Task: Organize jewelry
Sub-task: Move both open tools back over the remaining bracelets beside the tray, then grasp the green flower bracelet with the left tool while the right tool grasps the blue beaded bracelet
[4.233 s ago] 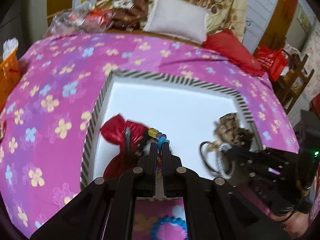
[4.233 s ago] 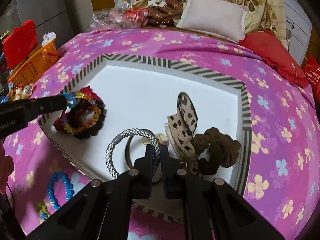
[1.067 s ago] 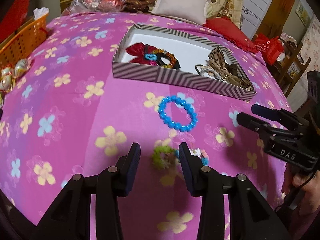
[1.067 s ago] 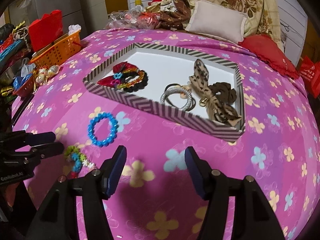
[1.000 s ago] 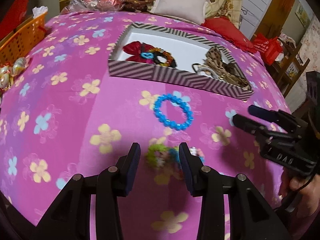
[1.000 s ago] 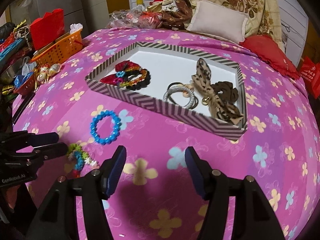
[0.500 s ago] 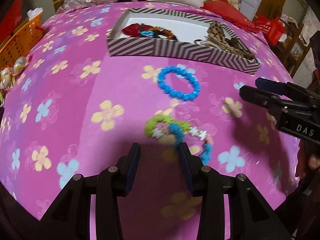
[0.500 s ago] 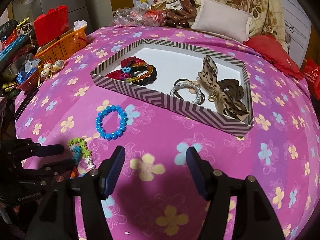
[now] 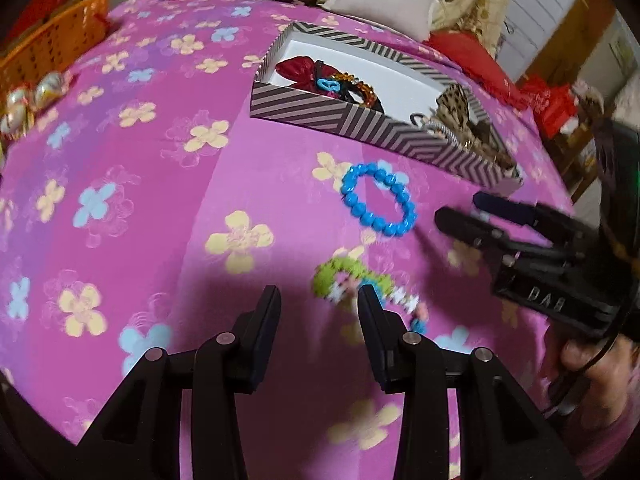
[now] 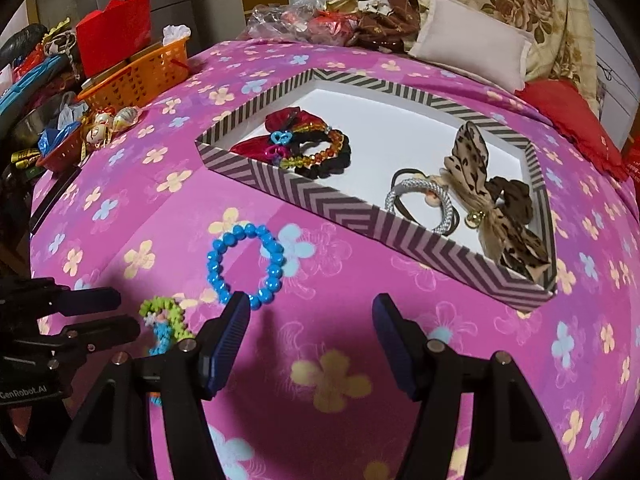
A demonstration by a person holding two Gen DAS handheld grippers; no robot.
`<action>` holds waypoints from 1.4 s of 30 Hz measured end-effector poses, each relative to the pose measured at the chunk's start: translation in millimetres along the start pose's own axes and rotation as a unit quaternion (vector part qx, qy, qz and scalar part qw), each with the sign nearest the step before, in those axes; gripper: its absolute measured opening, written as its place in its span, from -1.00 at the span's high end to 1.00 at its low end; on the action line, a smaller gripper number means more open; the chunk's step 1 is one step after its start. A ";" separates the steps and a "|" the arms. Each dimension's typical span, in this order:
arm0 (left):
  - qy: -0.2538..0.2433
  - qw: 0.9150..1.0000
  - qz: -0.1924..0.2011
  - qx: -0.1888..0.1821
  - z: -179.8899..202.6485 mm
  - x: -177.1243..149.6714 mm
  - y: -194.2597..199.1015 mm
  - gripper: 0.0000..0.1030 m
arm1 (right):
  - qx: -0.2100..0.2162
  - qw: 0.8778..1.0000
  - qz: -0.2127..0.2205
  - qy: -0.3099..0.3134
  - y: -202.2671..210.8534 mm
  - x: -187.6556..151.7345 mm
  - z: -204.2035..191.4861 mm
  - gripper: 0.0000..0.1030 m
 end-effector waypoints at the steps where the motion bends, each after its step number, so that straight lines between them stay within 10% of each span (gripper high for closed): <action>1: 0.004 1.000 0.000 -0.008 2.4 2.3 -1.9 0.64 | 0.000 1.000 -0.001 -0.002 -0.6 -0.1 1.1 -0.29; 15: -0.066 0.995 -0.018 0.074 -18.5 -6.8 -3.4 0.64 | 0.008 1.000 -0.001 0.013 -6.2 6.6 -4.2 -0.29; 42: -0.095 0.995 -0.020 -0.016 17.5 1.4 -17.7 0.62 | 0.003 0.999 -0.024 0.045 -46.6 27.8 -8.0 -0.29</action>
Point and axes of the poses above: each gripper's, at about its wrist camera, not at the fingertips, and y roughly against the way its jaws point, z to its right, x to its top, the point moved 10 cm from there along -y, roughly the way its jaws point, and after that the axes turned 12 degrees about y, right-handed, at the moved point
